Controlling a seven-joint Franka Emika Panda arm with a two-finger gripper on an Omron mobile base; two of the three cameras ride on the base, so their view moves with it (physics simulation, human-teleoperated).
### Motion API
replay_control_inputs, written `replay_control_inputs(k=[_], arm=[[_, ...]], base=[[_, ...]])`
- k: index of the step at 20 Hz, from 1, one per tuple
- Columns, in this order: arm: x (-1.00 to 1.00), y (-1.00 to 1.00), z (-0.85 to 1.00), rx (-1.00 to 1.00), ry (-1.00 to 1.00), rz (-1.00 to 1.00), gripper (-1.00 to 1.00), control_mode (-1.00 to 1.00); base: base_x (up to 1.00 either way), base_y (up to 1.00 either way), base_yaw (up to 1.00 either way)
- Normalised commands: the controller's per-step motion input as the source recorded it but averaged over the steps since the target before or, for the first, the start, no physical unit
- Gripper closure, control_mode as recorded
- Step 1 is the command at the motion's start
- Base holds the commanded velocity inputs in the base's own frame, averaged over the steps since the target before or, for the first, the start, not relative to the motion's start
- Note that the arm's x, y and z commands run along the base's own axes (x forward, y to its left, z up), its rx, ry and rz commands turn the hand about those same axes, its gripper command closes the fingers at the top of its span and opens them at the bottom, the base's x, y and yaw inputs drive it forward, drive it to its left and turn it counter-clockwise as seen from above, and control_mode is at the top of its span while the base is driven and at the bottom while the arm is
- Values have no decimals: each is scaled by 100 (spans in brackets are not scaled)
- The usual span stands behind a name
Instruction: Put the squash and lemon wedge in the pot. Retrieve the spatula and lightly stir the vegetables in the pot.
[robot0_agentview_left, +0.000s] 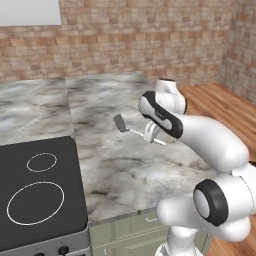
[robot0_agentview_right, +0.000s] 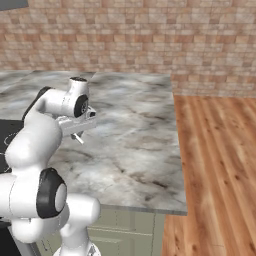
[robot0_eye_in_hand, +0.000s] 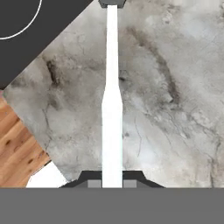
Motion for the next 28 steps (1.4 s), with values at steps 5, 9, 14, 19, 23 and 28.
replay_control_inputs(k=[5, 9, 14, 19, 23, 28], arm=[[-73, 0, 72, 0, -1, 11, 100, -100], [-60, -3, 26, -1, 0, 3, 100, -100], [-4, 0, 0, 0, 0, 0, 100, -100], [0, 0, 0, 0, 0, 0, 100, -100], [0, 0, 0, 0, 0, 0, 100, 100], [0, 0, 0, 0, 0, 0, 100, 100]], base=[[0, 0, 0], [0, 0, 0], [0, 0, 0], [0, 0, 0], [0, 0, 0], [-70, 23, 0]])
